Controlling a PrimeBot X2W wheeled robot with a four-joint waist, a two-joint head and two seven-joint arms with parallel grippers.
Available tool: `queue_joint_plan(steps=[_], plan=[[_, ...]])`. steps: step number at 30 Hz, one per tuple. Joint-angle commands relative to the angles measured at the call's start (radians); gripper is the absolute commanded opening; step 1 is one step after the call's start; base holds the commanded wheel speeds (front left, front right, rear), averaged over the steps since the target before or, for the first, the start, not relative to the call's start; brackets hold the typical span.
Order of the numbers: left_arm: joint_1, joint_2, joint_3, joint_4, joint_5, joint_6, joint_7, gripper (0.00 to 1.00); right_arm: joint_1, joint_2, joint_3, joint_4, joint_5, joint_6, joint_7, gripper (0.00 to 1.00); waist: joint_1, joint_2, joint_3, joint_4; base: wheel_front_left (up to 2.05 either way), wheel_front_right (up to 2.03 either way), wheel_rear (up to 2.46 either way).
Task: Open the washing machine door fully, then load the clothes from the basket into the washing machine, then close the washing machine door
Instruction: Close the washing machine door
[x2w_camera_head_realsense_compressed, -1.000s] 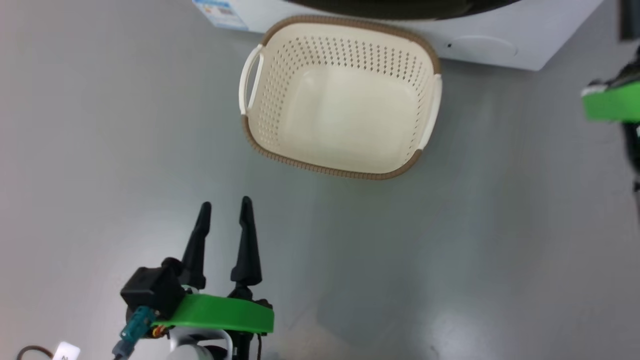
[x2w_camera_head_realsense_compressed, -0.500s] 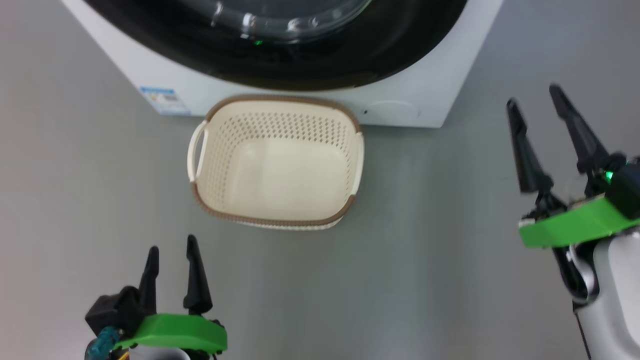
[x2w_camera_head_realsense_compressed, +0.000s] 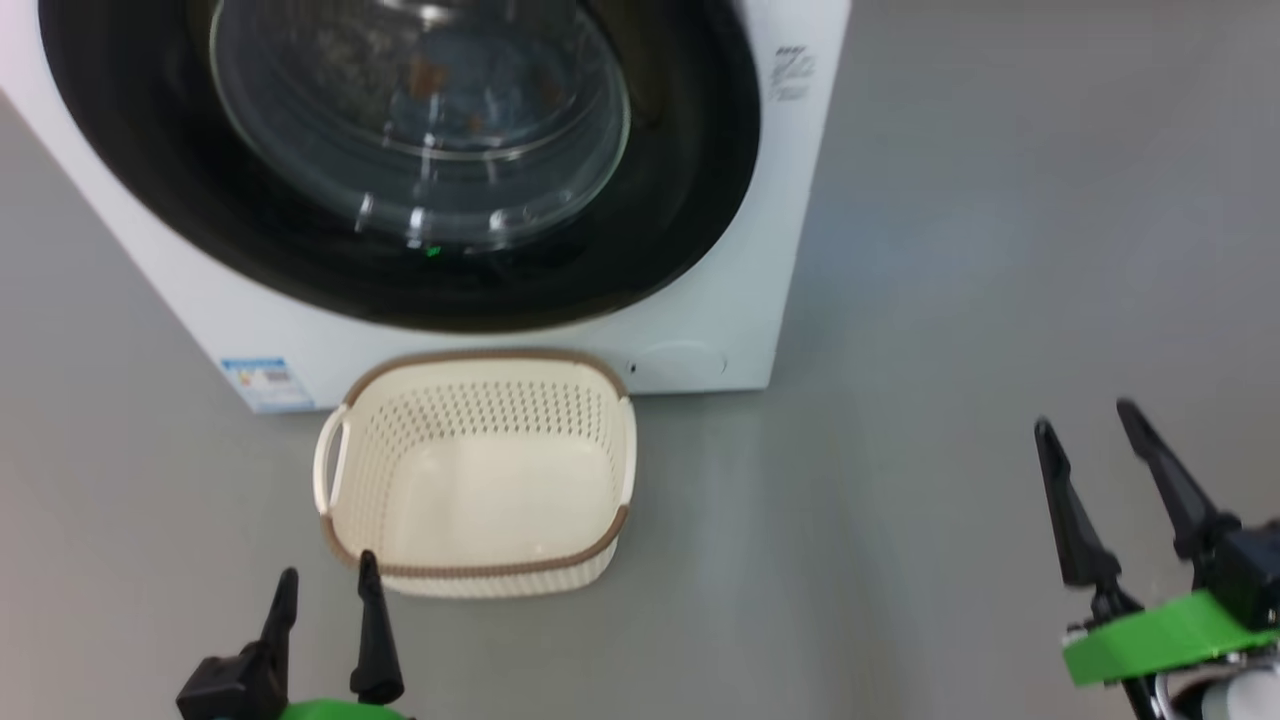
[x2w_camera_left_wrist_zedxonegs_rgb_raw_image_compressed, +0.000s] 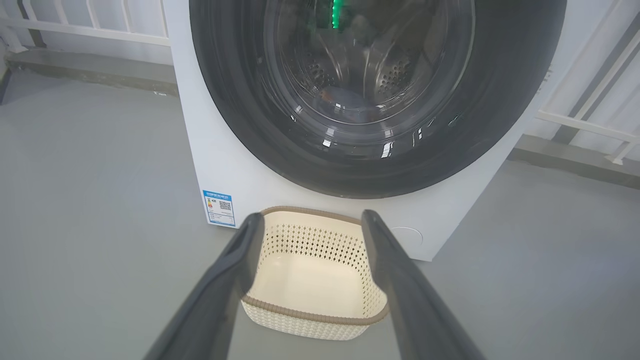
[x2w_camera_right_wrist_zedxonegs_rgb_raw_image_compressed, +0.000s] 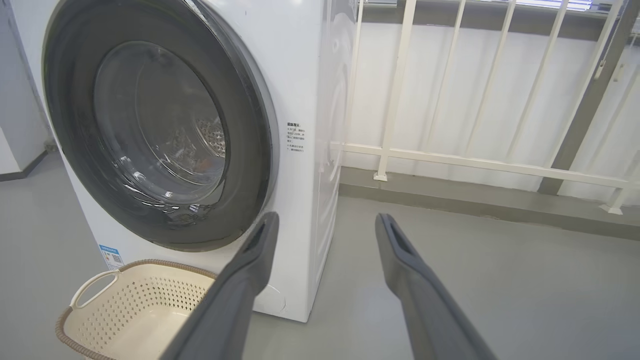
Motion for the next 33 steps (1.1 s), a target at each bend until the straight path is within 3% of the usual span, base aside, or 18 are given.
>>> queue_joint_plan(steps=[1, 14, 19, 33], plan=[[-0.004, 0.013, 0.038, -0.017, 0.007, 0.0, -0.006, 1.0, 0.017, -0.003, 0.011, -0.03, -0.013, -0.006, 0.003, 1.0, 0.0, 0.0, -0.07, -0.057, 0.0, 0.0, 0.0], [0.015, 0.013, 0.075, -0.028, 0.025, 0.008, -0.006, 1.0, 0.082, 0.068, -0.022, -0.051, -0.044, -0.006, 0.003, 1.0, 0.0, 0.0, -0.121, -0.138, 0.0, 0.0, 0.0], [0.013, 0.013, 0.078, -0.023, 0.033, 0.008, -0.006, 0.94, 0.082, 0.08, -0.017, -0.055, -0.048, -0.006, 0.003, 1.0, 0.0, 0.0, -0.131, -0.162, 0.0, 0.0, 0.0], [0.006, 0.013, 0.081, -0.021, 0.051, 0.001, -0.006, 0.98, 0.096, 0.094, -0.029, -0.054, -0.056, -0.006, 0.003, 1.0, 0.0, 0.0, -0.142, -0.127, 0.0, 0.0, 0.0]])
